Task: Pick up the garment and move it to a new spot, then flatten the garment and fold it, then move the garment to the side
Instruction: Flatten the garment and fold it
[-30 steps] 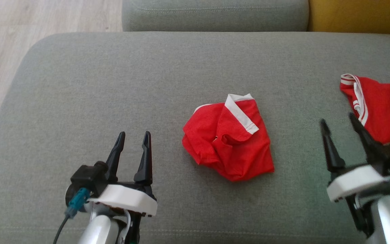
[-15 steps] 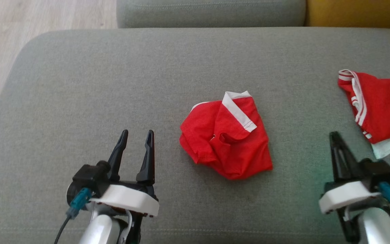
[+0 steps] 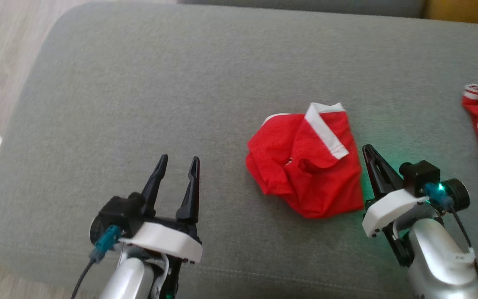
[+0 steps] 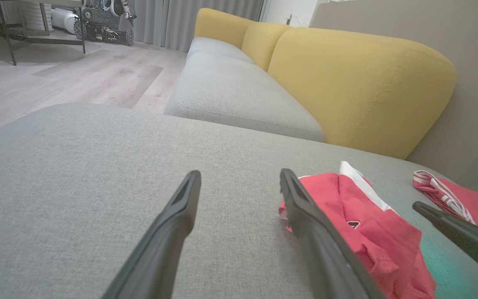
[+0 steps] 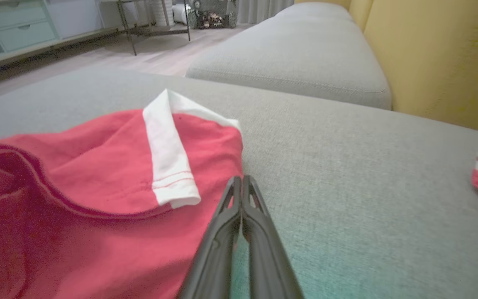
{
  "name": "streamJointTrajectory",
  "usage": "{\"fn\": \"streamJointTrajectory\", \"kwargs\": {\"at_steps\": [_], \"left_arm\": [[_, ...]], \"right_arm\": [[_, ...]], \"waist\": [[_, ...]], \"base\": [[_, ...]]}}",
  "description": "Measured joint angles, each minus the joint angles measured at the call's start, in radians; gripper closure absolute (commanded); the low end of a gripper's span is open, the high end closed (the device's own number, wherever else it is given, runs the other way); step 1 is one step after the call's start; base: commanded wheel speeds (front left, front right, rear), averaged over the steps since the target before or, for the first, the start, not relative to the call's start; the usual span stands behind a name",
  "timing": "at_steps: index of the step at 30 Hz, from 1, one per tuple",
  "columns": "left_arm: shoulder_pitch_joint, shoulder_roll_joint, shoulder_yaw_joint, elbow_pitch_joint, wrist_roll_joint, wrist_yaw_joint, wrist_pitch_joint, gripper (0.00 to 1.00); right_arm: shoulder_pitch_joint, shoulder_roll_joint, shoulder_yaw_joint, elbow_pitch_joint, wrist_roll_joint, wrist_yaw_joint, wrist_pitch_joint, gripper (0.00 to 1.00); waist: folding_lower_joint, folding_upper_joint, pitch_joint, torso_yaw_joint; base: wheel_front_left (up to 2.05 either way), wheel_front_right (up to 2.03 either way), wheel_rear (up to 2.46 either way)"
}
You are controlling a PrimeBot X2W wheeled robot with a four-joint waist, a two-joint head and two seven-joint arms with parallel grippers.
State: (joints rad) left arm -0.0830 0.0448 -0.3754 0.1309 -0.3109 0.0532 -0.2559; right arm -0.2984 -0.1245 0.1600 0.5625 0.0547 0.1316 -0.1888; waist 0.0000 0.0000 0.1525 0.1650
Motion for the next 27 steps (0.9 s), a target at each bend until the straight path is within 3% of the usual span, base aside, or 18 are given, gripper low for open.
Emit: {"fn": "streamJointTrajectory", "kwargs": {"at_steps": [13, 27], "left_arm": [[-0.037, 0.000, -0.003, -0.001, -0.011, 0.009, 0.000, 0.00], [-0.048, 0.000, -0.015, 0.000, -0.017, 0.016, 0.000, 0.00]], "right_arm": [[-0.124, -0.034, 0.158, 0.213, 0.065, 0.000, -0.019, 1.00], [-0.168, -0.036, 0.323, 0.154, 0.165, 0.000, -0.049, 1.00]], "waist": [[0.0000, 0.0000, 0.058, 0.058], [0.0000, 0.0000, 0.037, 0.052]], "base": [[0.00, 0.00, 0.00], [0.00, 0.00, 0.00]]}}
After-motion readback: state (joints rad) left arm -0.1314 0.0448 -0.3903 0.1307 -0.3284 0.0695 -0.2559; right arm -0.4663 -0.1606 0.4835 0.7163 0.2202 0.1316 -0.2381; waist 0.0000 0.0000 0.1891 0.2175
